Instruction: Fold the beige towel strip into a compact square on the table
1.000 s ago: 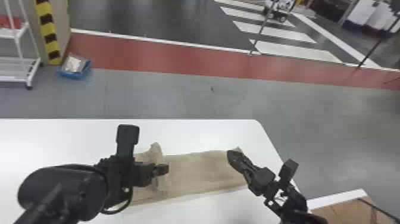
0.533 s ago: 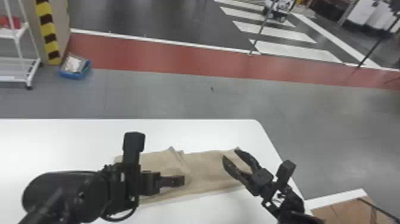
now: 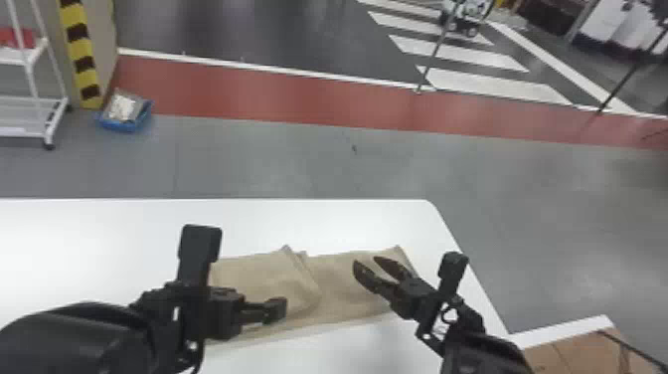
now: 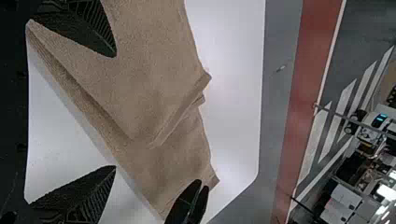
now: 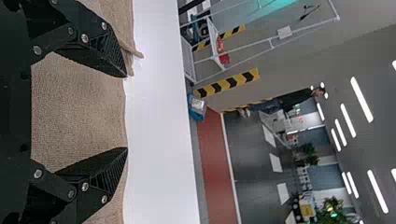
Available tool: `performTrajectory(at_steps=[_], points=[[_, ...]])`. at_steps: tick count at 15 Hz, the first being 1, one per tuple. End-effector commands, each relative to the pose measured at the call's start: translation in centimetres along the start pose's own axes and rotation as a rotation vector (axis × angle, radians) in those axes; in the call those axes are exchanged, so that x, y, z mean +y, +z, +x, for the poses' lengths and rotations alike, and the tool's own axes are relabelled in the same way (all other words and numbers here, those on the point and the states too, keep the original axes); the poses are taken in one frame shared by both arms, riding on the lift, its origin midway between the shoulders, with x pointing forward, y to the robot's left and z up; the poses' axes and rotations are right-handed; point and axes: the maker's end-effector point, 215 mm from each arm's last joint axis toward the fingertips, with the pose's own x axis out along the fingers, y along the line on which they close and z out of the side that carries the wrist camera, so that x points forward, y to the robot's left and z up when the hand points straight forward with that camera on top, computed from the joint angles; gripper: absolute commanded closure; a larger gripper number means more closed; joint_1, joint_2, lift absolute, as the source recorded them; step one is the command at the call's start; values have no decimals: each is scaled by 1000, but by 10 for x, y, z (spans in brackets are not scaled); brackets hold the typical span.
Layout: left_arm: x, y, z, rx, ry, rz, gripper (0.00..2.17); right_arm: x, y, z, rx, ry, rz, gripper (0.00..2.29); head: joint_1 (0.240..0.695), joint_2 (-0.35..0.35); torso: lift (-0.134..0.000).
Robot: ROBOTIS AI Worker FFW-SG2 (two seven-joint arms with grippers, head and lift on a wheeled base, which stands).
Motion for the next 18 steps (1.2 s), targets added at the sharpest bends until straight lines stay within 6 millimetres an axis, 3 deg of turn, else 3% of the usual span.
performTrajectory(at_steps=[1, 3, 4, 6, 11, 16, 18], points=[[48, -10, -23, -37, 47, -29, 22, 28, -7, 16, 46, -11, 100, 410, 695, -350, 0], [73, -17, -37, -70, 39, -93, 22, 73, 2, 39, 47, 8, 117, 410, 695, -350, 0], [81, -16, -41, -80, 44, -104, 22, 86, 2, 47, 62, 10, 129, 410, 695, -349, 0], [93, -22, -48, -88, 50, -122, 22, 107, -11, 64, 142, -17, 131, 410, 695, -264, 0], [104, -24, -53, -111, 54, -138, 22, 103, -42, 64, 261, -98, 167, 475, 695, -187, 0], [96, -23, -49, -113, 43, -135, 22, 108, -40, 61, 264, -80, 168, 940, 695, -182, 0], [97, -23, -50, -114, 45, -137, 22, 110, -39, 59, 268, -73, 171, 1305, 695, -184, 0]])
